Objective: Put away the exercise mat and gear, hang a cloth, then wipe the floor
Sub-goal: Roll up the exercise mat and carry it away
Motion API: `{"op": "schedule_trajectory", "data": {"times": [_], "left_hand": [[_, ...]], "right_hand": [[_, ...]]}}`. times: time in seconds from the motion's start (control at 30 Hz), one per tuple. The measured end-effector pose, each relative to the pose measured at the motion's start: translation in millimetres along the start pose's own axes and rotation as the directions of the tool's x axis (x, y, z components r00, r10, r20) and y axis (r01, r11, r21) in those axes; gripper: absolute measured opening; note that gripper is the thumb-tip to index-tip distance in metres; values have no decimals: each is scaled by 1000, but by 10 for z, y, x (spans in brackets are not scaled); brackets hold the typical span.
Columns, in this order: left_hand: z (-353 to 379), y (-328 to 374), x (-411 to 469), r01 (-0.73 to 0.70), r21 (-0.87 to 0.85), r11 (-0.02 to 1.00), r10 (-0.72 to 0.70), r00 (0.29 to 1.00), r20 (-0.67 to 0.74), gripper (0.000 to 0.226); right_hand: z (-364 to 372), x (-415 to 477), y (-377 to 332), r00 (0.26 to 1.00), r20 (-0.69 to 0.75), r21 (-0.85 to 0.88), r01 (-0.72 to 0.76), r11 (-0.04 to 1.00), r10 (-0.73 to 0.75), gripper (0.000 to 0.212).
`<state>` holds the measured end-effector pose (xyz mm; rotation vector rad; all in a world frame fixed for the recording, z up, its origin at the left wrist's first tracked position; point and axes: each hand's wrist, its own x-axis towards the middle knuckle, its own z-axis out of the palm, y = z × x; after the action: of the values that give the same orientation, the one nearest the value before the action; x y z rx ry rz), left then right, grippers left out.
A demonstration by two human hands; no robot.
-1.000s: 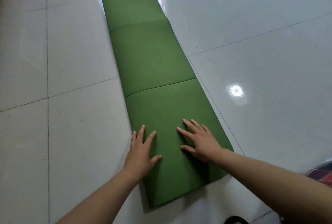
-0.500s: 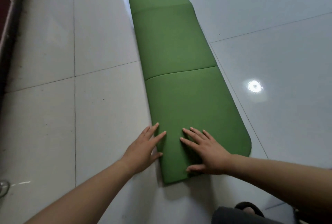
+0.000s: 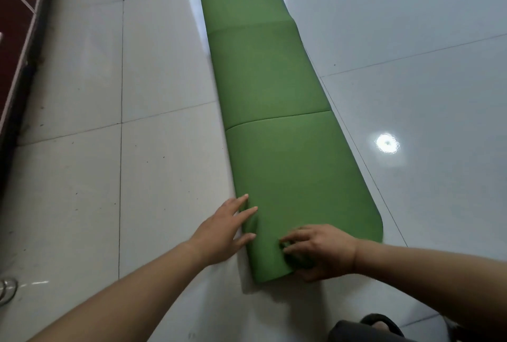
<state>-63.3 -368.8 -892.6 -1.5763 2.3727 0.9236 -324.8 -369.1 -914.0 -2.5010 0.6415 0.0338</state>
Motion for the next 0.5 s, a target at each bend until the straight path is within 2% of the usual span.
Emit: {"op": "schedule_trajectory", "data": {"times": [0.07, 0.1, 0.23, 0.33, 0.43, 0.5], "left_hand": [[-176, 26, -17, -36, -136, 990, 38, 999, 14, 63], [-282, 41, -23, -68, -168, 983, 72, 997, 18, 63], [-743, 113, 11, -205, -245, 948, 178, 976, -129, 82], [-1083, 214, 88, -279, -293, 915, 195, 939, -284, 74], [-1352, 363, 147, -329, -287, 900, 232, 917, -323, 75], [-1433, 422, 248, -342, -268, 901, 236, 903, -359, 70]], "right_hand": [[-337, 45, 13, 999, -39, 16, 20, 1000, -19, 23], [-531, 84, 23, 997, -79, 3, 9, 1000, -9, 18], [-1292, 194, 41, 956, -256, 19, -142, 990, 142, 17], [-1724, 242, 90, 892, -357, 58, -273, 960, 276, 10], [-2034, 301, 124, 814, -469, 124, -324, 938, 343, 6], [-2160, 316, 128, 790, -487, 166, -336, 927, 373, 7]]}}
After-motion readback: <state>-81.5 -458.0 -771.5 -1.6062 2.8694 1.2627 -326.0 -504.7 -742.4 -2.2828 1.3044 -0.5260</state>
